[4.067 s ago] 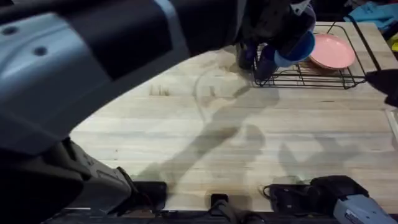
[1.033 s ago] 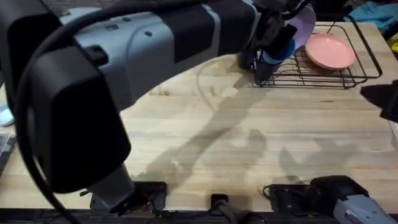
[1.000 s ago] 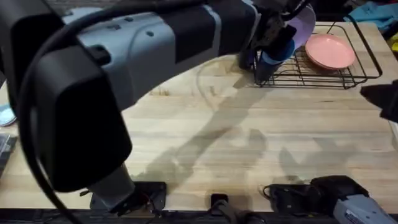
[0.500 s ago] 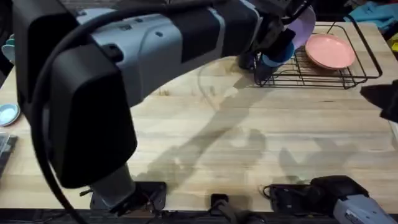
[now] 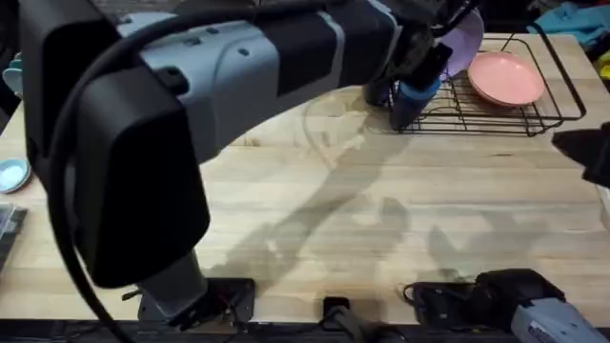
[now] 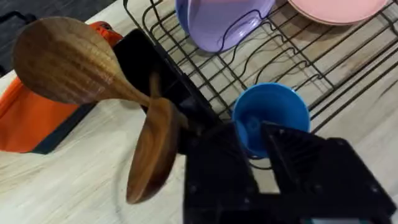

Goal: Pick up the cup on the table and put them onto the rack.

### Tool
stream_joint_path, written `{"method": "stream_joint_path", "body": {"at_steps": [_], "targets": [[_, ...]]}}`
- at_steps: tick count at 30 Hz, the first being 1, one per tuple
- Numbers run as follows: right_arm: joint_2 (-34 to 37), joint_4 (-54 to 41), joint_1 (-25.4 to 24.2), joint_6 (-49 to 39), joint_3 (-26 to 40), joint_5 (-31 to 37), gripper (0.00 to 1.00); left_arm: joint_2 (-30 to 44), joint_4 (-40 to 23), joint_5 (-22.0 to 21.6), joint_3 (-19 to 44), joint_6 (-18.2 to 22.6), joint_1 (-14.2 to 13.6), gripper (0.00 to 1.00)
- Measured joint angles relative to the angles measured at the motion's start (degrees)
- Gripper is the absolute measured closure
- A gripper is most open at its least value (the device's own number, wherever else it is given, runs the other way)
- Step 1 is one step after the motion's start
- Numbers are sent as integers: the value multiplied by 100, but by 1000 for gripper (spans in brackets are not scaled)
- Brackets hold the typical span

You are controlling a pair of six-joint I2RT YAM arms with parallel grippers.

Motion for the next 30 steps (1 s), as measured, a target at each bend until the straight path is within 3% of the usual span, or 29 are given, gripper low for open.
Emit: {"method": "stream_joint_path", "body": {"at_steps": [5,8,21,30], "targets": [[0,2,0,0,0,0,9,0,-2,2,0,-15,0,568],[0,0,0,0,0,0,9,0,0,2,0,-15,0,533],[0,2,0,1,0,0,9,-2,107,2,0,-15,-17,539],[0,0,0,0,0,0,9,-320,-234,0,0,-16,-17,536]]}}
